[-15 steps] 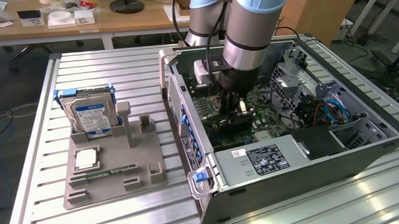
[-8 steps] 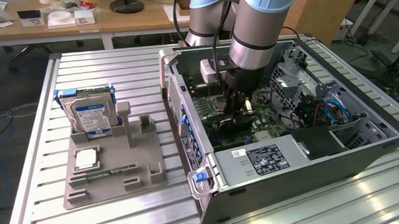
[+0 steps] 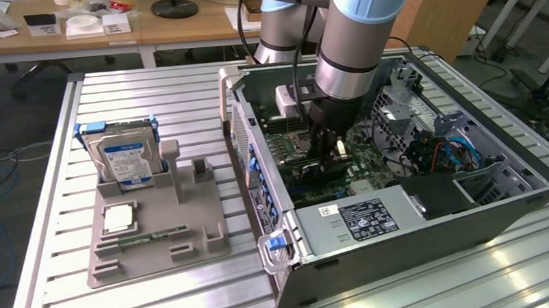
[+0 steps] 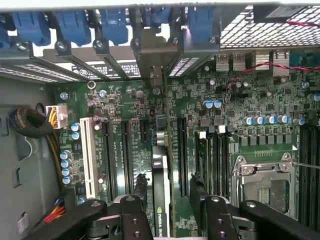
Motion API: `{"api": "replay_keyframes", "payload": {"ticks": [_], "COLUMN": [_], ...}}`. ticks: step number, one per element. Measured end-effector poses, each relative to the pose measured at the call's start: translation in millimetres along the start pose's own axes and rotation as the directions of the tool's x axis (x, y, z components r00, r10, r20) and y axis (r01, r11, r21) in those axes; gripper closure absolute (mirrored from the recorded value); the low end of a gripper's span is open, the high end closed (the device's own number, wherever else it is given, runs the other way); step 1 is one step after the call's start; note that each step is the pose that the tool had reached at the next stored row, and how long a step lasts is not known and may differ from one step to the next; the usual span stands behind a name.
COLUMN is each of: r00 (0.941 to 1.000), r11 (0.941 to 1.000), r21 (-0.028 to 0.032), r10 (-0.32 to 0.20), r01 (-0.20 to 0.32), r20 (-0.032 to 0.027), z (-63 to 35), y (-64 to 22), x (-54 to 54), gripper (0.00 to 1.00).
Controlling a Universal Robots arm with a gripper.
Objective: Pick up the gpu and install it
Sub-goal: 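Insert the gpu into the slot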
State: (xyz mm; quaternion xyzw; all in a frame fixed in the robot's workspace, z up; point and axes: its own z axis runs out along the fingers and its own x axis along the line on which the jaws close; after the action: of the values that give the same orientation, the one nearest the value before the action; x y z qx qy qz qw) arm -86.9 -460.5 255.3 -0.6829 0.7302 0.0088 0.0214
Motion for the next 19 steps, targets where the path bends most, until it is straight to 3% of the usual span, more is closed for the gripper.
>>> {"api": "replay_keyframes", "payload": {"ticks": [19], "r00": [0.9997], "r11": [0.9997], "r21": [-0.0008], "r10": [-0.023], "r01": [0.023], "r20": [0.0023], "z": [0.6], "y": [0.1], "x": [0.4], "gripper": [0.53]}}
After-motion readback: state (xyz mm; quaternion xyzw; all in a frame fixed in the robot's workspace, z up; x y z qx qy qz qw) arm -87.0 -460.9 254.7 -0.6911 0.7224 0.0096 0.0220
